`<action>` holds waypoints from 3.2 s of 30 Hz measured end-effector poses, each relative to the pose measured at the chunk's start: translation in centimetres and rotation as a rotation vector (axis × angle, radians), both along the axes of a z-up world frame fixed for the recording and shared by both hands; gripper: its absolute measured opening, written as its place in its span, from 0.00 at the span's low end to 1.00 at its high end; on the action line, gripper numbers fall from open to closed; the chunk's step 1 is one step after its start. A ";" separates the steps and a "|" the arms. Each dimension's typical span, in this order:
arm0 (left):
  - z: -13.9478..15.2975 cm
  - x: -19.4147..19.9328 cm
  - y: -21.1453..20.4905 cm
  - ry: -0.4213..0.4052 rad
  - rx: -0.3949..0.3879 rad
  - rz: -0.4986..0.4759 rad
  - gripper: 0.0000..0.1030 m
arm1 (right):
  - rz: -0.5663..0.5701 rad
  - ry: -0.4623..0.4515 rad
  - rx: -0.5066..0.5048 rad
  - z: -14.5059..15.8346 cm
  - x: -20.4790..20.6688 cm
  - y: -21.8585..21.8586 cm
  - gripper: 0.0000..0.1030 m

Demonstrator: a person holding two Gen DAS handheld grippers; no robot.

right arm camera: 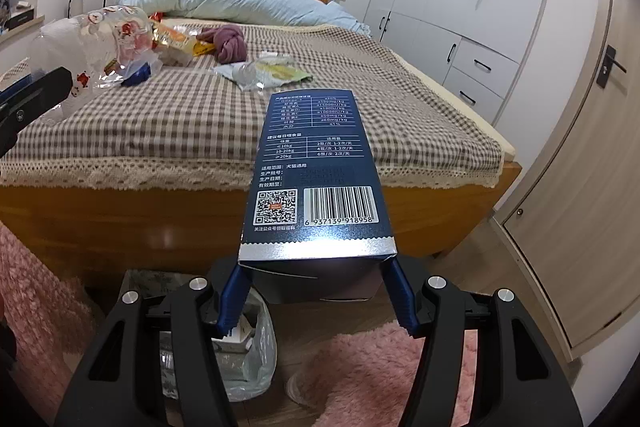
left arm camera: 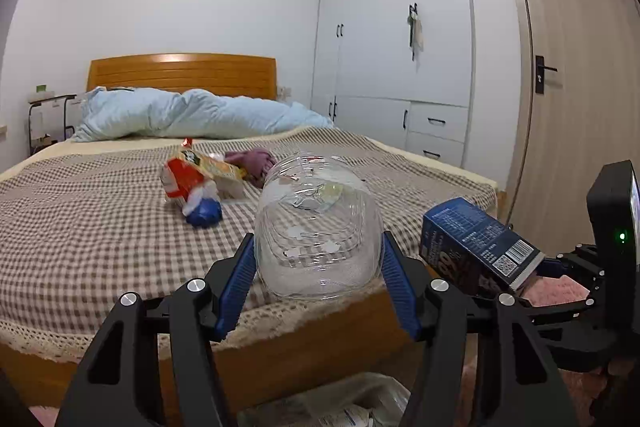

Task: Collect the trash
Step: 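Lower the bottle and blue box into the bin bag with both tools, then open the right tool to drop the blue box while the left tool holds the bottle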

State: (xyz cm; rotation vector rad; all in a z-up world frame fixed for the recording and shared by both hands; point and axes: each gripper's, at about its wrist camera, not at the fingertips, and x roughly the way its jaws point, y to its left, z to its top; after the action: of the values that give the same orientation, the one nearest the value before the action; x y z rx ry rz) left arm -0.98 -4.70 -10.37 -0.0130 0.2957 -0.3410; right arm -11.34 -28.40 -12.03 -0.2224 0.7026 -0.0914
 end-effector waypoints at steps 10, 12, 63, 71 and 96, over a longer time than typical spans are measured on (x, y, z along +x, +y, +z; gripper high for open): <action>-0.9 -0.7 -1.8 -0.009 0.069 -0.033 0.57 | 0.012 0.064 0.016 -1.9 0.0 0.0 0.57; -1.1 -0.8 -2.0 -0.005 0.079 -0.038 0.57 | 0.013 0.072 0.019 -2.2 0.1 0.0 0.56; -21.9 4.8 -3.7 0.847 0.242 -0.255 0.57 | 0.072 0.898 0.189 -21.6 3.9 2.5 0.57; -26.1 6.1 -5.9 1.031 0.356 -0.343 0.57 | 0.053 0.967 0.157 -23.0 5.0 2.7 0.57; -32.1 9.2 -11.0 1.153 0.740 -0.734 0.57 | 0.008 1.193 0.215 -27.7 9.5 1.8 0.58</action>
State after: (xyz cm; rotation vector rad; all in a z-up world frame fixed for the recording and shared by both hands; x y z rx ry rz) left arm 8.27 -15.74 -42.51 0.6621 1.5764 -0.9200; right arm -1.83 -26.65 -39.77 -0.0496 1.8871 0.1457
